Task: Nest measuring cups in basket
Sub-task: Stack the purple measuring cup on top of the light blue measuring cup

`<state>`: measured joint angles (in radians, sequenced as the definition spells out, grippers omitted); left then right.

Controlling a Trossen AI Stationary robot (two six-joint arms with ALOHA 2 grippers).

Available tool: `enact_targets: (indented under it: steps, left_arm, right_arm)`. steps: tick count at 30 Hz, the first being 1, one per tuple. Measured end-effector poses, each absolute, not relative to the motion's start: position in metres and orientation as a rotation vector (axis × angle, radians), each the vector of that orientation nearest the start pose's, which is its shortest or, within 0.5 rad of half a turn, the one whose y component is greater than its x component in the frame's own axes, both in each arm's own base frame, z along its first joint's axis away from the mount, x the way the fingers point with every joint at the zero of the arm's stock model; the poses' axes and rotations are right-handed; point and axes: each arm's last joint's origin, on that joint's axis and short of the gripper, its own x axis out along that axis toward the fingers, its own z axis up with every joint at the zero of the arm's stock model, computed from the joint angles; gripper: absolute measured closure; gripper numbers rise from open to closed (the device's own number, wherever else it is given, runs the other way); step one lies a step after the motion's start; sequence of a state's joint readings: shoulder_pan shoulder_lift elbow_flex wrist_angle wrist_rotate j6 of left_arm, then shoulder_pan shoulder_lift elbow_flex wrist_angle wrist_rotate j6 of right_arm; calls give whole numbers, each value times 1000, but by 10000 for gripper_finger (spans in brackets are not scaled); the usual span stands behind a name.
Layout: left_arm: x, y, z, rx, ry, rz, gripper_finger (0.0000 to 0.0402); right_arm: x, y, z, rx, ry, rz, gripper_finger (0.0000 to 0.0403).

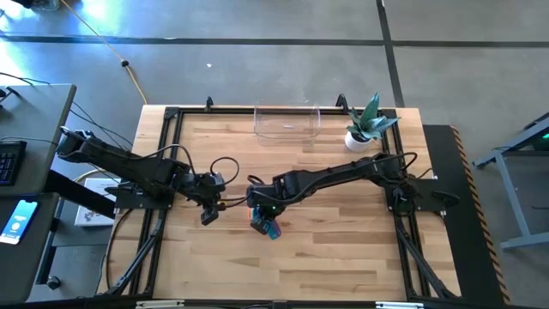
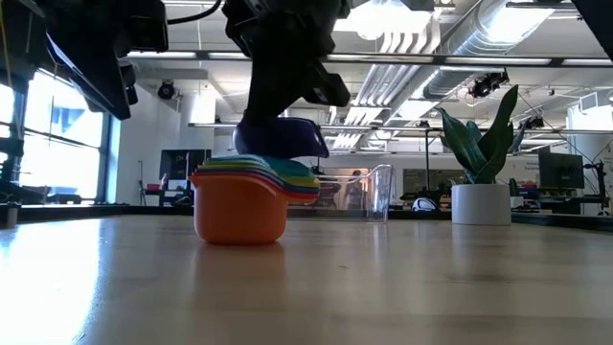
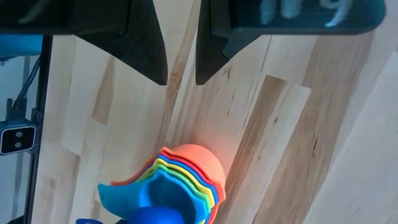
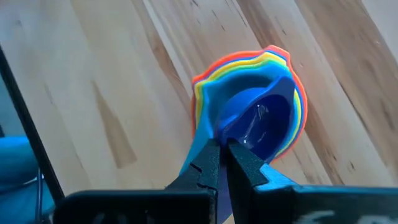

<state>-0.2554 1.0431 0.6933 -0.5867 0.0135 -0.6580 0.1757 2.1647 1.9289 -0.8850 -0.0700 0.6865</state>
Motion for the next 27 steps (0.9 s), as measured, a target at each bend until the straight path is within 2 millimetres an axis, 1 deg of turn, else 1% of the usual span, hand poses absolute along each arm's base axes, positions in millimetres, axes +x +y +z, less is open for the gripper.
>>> enact_targets:
  steps: [5, 14, 21, 27]
  left_arm:
    - [189, -50, 226, -496, 971, 67, 328]
    - [189, -50, 226, -496, 971, 67, 328]
    - [189, -50, 226, -488, 971, 63, 328]
    - [189, -50, 226, -487, 970, 63, 328]
  right_arm:
    - [455, 82, 237, 529, 1138, -177, 398]
    - [455, 83, 237, 502, 1134, -173, 346]
    - [454, 83, 236, 507, 1139, -176, 342]
    - [447, 72, 237, 532, 1204, -264, 341]
